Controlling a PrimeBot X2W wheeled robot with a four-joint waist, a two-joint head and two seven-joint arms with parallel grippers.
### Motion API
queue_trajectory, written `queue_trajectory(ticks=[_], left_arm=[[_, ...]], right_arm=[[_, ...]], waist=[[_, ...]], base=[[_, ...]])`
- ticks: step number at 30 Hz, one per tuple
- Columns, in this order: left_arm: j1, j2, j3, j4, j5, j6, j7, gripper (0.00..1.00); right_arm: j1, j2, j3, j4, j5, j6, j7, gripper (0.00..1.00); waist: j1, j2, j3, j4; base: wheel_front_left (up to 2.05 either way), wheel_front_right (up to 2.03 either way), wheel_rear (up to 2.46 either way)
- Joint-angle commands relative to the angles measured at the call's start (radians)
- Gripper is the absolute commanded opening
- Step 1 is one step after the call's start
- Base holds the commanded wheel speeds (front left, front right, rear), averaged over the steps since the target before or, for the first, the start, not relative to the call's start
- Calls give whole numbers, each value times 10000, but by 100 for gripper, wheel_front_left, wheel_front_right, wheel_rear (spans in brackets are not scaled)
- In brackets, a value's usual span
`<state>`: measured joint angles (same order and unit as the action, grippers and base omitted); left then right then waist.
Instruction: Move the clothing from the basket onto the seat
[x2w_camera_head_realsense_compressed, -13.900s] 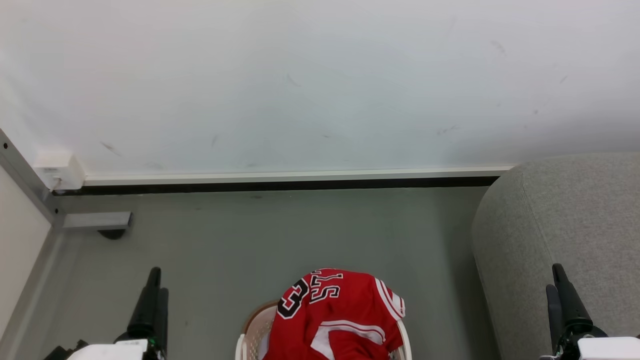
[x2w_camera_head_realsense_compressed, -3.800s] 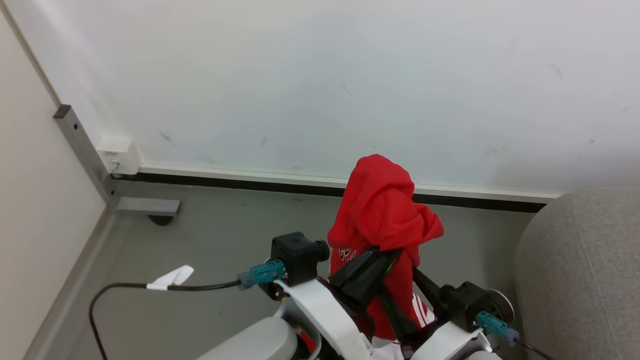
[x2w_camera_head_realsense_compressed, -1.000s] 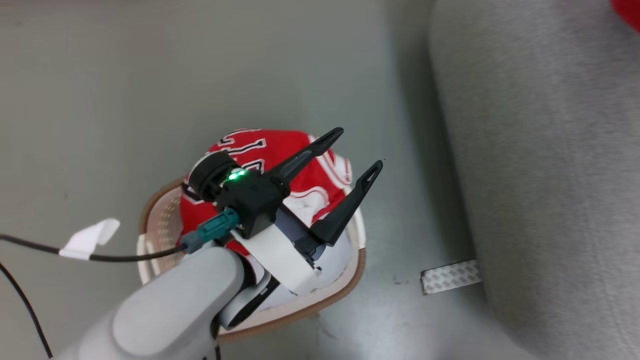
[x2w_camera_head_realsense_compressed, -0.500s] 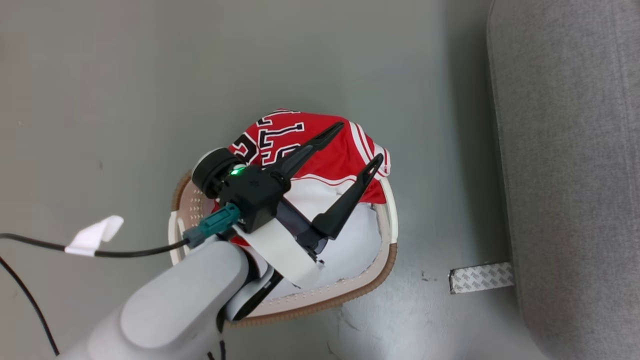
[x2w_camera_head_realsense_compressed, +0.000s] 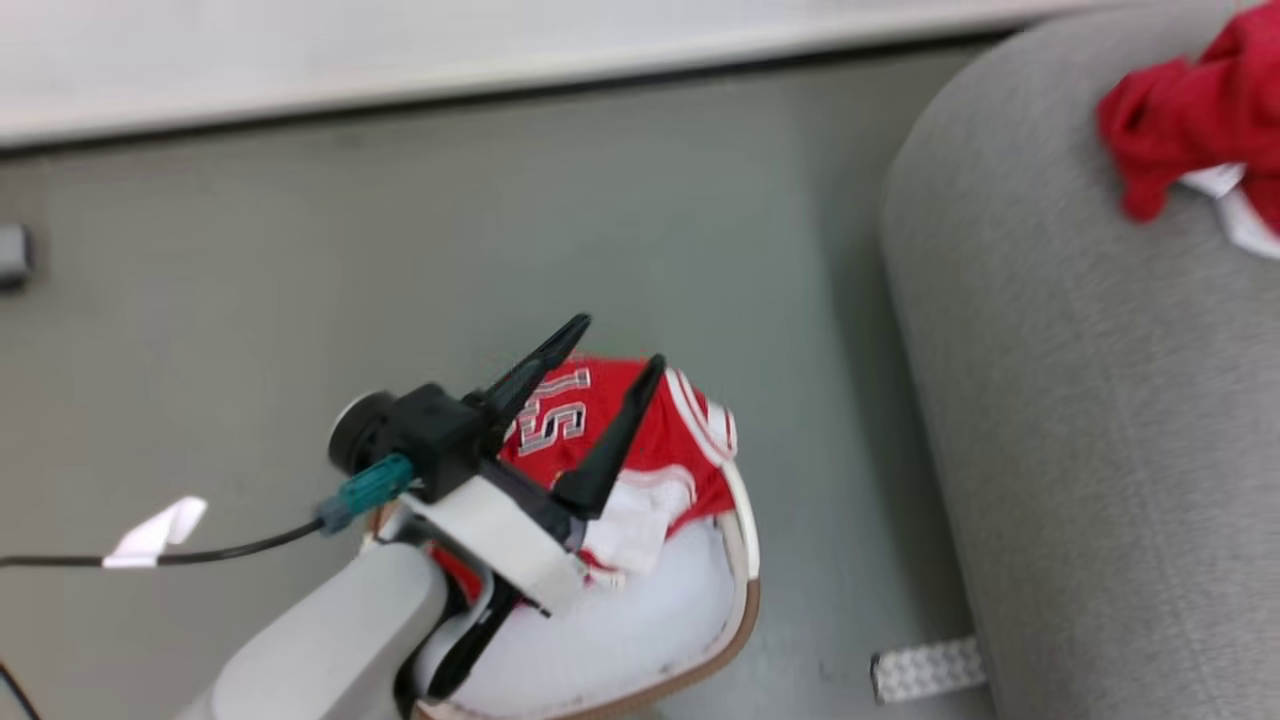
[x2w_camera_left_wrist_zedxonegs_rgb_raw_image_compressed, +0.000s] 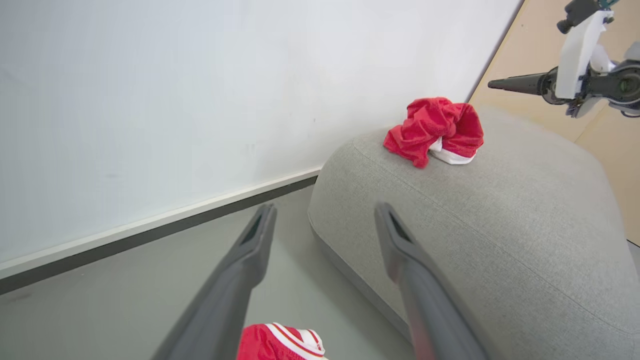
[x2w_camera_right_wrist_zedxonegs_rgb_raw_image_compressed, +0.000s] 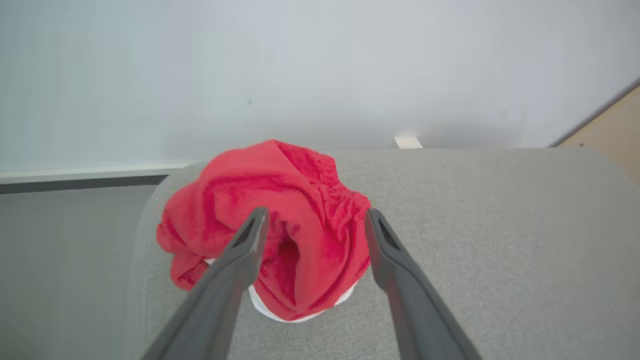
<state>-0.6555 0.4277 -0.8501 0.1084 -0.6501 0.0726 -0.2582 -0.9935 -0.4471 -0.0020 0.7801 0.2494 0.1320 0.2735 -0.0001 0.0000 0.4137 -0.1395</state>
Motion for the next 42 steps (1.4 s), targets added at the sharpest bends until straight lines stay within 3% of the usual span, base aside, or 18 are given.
queue_trajectory(ticks=[1,8,14,22,26,30,31,42], left_arm=[[326,127,178,20,-150,101,-70,100],[1664,223,1807,-251,-447,672,-61,100],[2960,242,2971,-474,-186,1074,-62,100],[4561,-46,4251,-908,506,1447,-63,100],[5182,-539,4960,-987,1042,1291,-64,100],[5691,-1180,5805,-943,1678,772,-64,100],[5691,-1180,5805,-943,1678,772,-64,100],[6070,-2675,7233,-90,3145,-898,-64,100]], right_arm=[[260,-69,204,-291,292,-25,-176,100],[1783,17,1283,-2372,1690,-25,-1334,100],[3479,833,1087,-3657,1610,-25,-2621,100],[6492,2211,307,-5649,1154,-25,-3790,100],[7991,2818,80,-6384,1063,-24,-4366,100],[8907,3219,-37,-6503,1023,-24,-4861,100],[8907,3219,-37,-6503,1023,-24,-4861,100],[8856,3664,974,-5641,685,-24,-5307,100]], waist=[[1,0,-1262,-152],[1,0,-3052,9],[1,0,-4014,341],[1,0,-4230,922],[1,0,-4155,1223],[1,0,-3992,1331],[1,0,-3992,1331],[1,0,-3744,1229]], base=[[0,0,0],[0,0,0],[0,0,0],[0,0,0],[0,0,0],[0,0,0],[0,0,0],[0,0,0]])
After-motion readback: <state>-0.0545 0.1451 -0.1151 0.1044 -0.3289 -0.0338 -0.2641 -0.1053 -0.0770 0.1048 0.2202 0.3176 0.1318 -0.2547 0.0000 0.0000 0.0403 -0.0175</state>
